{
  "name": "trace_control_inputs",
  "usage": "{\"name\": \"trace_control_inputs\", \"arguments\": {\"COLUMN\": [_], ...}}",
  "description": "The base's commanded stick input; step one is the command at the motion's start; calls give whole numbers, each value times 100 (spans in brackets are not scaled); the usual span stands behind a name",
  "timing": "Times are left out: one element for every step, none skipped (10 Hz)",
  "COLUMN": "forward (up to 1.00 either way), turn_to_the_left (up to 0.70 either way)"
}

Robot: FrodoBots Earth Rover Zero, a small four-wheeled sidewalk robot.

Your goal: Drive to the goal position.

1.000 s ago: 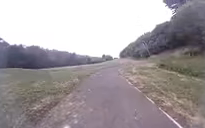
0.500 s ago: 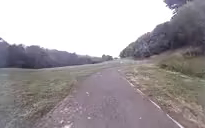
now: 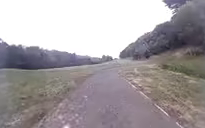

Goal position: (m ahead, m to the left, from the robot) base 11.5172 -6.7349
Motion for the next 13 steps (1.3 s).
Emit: {"name": "trace_control_inputs", "arguments": {"forward": [45, 45, 45, 45, 45, 45, 45, 45, 45, 45, 45, 45, 45], "turn_to_the_left": [0, 0, 0, 0, 0, 0, 0, 0, 0, 0, 0, 0, 0]}}
